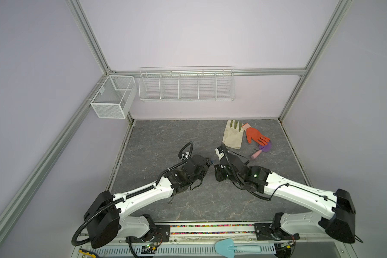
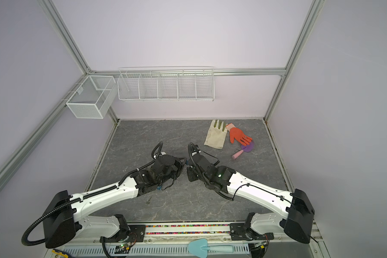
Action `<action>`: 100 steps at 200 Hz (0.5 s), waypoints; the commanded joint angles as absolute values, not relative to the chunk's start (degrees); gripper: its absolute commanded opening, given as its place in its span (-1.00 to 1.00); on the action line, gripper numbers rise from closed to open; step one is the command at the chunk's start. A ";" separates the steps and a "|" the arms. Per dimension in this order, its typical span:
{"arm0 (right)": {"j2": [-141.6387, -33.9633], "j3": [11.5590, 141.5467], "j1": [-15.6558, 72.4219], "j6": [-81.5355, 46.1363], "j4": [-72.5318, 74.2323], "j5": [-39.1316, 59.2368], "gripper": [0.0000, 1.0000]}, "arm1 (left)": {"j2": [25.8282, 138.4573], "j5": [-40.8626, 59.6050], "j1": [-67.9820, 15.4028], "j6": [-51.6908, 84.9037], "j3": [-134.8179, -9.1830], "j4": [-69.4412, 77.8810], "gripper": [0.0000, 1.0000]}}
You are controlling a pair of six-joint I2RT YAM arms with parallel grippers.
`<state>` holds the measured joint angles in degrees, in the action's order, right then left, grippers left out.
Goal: Unlock with the key
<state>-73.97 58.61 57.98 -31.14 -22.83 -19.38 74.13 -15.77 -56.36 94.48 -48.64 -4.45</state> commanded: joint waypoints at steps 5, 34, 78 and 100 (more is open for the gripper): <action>-74.81 59.26 58.51 -33.50 -21.69 -19.02 -0.87 | 72.66 -15.29 -56.78 96.20 -50.06 -3.33 -0.90; -74.85 58.59 58.92 -33.66 -20.27 -19.55 -0.87 | 72.22 -14.83 -56.78 96.49 -50.14 -2.59 -0.92; -72.86 58.91 58.93 -32.92 -17.40 -16.34 -0.87 | 71.80 -14.75 -56.78 95.09 -50.17 -4.52 -0.92; -72.52 59.46 58.66 -33.83 -17.47 -14.87 -0.87 | 71.98 -14.24 -56.95 93.36 -50.27 -3.88 -0.94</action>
<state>-73.71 58.17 58.46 -32.73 -20.80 -18.11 73.03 -16.27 -56.21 94.83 -48.64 -5.23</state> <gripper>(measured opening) 0.069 0.214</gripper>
